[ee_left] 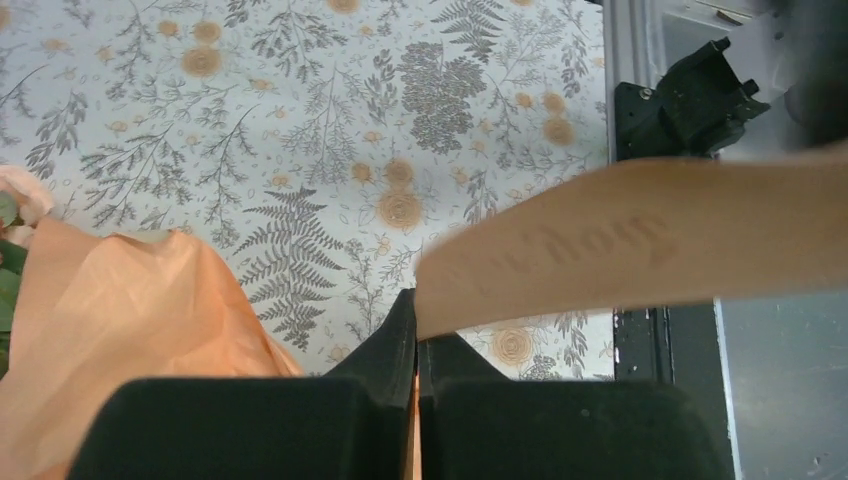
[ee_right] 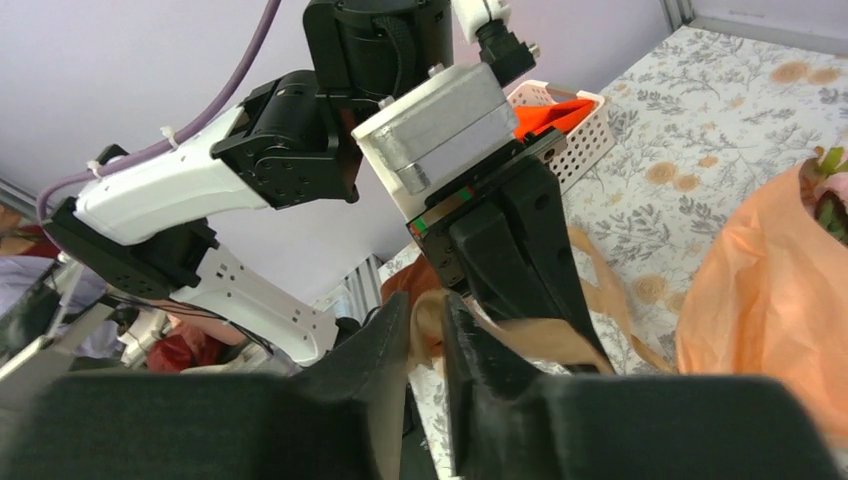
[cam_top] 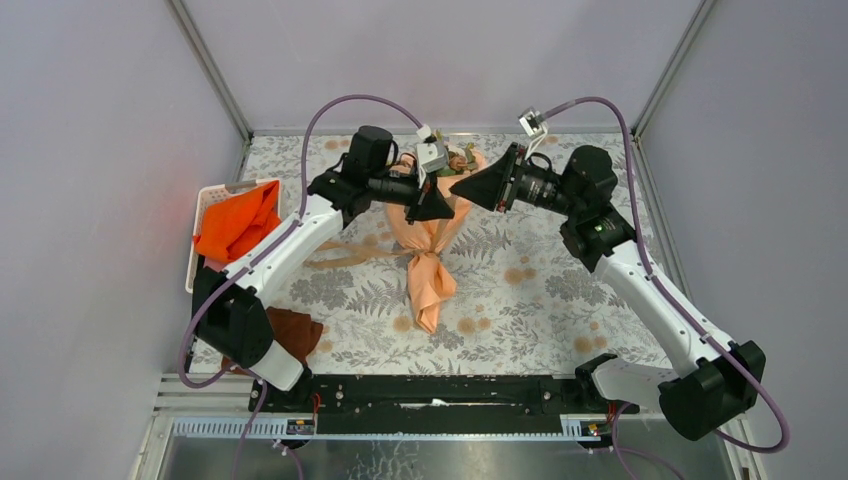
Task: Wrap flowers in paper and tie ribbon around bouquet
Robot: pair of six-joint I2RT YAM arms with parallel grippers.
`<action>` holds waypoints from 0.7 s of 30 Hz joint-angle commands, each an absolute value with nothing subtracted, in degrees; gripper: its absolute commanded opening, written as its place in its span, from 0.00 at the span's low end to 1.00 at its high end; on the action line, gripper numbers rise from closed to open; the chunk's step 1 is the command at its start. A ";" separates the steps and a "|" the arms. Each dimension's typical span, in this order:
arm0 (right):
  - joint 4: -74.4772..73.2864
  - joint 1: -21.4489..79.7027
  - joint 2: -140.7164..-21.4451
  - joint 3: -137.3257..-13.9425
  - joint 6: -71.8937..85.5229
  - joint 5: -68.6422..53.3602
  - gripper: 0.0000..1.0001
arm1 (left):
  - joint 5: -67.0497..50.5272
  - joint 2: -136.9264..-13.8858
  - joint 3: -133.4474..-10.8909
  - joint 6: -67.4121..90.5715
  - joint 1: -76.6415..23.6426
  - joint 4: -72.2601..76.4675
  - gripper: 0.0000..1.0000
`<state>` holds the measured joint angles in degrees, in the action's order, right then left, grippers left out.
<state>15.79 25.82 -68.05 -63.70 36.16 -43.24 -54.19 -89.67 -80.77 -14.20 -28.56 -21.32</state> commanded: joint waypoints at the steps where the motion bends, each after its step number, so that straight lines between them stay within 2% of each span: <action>1: 11.21 26.20 -66.88 -65.65 28.43 -43.51 0.53 | -49.15 -87.85 -80.71 -11.32 -28.80 -16.23 0.00; 3: 4.07 26.18 -66.23 -63.74 19.01 -37.57 0.79 | -47.28 -86.96 -80.09 -10.76 -28.47 -15.99 0.00; 4: 2.05 26.19 -65.92 -61.69 14.45 -32.67 0.86 | -47.02 -86.60 -79.80 -10.27 -28.15 -15.67 0.00; 5: 2.82 26.19 -65.84 -58.45 10.45 -28.97 0.88 | -47.15 -86.22 -79.50 -9.69 -27.89 -15.30 0.00; 7: 9.23 26.27 -67.16 -51.72 8.21 -28.97 0.98 | -47.79 -85.85 -79.22 -8.92 -27.56 -14.97 0.00; 10: 28.32 26.97 -72.02 -44.11 13.34 -36.14 1.00 | -48.07 -85.85 -79.43 -8.23 -27.52 -15.03 0.00; 12: 36.85 29.17 -76.05 -42.92 14.77 -35.67 1.00 | -47.99 -86.05 -79.48 -8.10 -27.52 -15.54 0.00; 18: 47.81 32.15 -87.17 -45.61 14.56 -30.06 0.99 | -48.67 -85.77 -78.49 -7.54 -27.25 -15.58 0.00; 20: 50.65 32.29 -90.23 -46.26 15.61 -29.22 0.95 | -49.13 -85.56 -78.10 -7.18 -27.16 -15.46 0.00; 21: 51.07 32.34 -91.53 -46.70 16.32 -28.91 0.88 | -49.31 -85.44 -78.00 -7.04 -27.16 -15.31 0.00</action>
<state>38.00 32.03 -88.09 -42.96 15.46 -31.92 -48.42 -87.46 -78.89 -8.60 -27.62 -18.90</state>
